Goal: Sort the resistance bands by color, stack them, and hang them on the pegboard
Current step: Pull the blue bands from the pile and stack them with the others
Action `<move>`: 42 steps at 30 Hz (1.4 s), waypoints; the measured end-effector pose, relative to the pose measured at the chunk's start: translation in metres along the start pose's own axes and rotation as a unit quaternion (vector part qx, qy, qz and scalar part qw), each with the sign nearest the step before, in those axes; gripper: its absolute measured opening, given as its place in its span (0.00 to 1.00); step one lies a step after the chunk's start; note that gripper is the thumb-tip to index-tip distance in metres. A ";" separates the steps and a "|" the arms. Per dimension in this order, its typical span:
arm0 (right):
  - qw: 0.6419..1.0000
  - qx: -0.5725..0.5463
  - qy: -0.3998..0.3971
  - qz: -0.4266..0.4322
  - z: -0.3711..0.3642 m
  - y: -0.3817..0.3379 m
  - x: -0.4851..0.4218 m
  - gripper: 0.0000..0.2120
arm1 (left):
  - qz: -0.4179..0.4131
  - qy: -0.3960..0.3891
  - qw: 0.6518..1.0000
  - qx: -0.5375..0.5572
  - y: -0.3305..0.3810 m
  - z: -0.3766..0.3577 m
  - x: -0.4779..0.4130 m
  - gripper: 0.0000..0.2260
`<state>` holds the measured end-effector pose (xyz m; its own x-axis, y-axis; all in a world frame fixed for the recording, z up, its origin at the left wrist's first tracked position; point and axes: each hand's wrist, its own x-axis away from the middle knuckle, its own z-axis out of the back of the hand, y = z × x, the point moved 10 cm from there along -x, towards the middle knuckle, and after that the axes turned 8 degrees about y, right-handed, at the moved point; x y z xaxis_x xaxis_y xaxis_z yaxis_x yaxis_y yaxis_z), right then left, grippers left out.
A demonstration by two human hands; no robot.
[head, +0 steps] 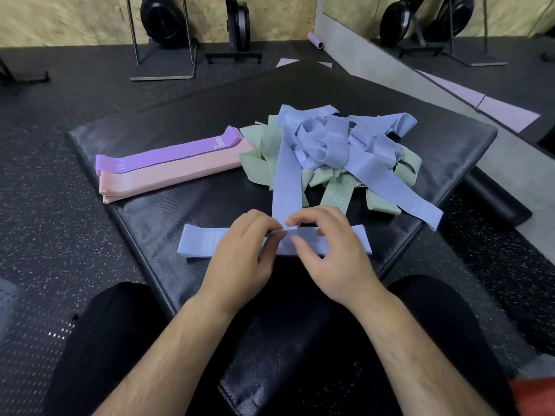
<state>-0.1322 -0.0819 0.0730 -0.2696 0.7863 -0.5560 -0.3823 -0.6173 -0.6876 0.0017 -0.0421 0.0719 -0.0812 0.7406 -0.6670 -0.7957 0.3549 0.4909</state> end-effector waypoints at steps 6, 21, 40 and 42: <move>0.995 0.087 -0.008 0.050 -0.013 -0.005 -0.017 0.06 | 0.076 0.043 0.991 0.105 0.002 0.020 0.004 0.03; 0.966 0.163 -0.179 0.091 -0.078 -0.005 -0.080 0.05 | 0.276 0.216 0.912 0.213 -0.072 0.089 0.006 0.08; 0.934 0.272 -0.218 0.083 -0.056 0.023 -0.101 0.06 | 0.375 0.265 0.862 0.214 -0.135 0.117 0.017 0.11; 0.952 0.255 -0.147 0.079 -0.035 0.012 -0.112 0.04 | 0.382 0.270 0.855 0.224 -0.136 0.116 0.017 0.11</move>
<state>-0.0758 -0.1782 0.1107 -0.5667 0.7043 -0.4275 -0.6756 -0.6943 -0.2481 0.1781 -0.0119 0.0584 -0.8359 0.5260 -0.1569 -0.0855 0.1575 0.9838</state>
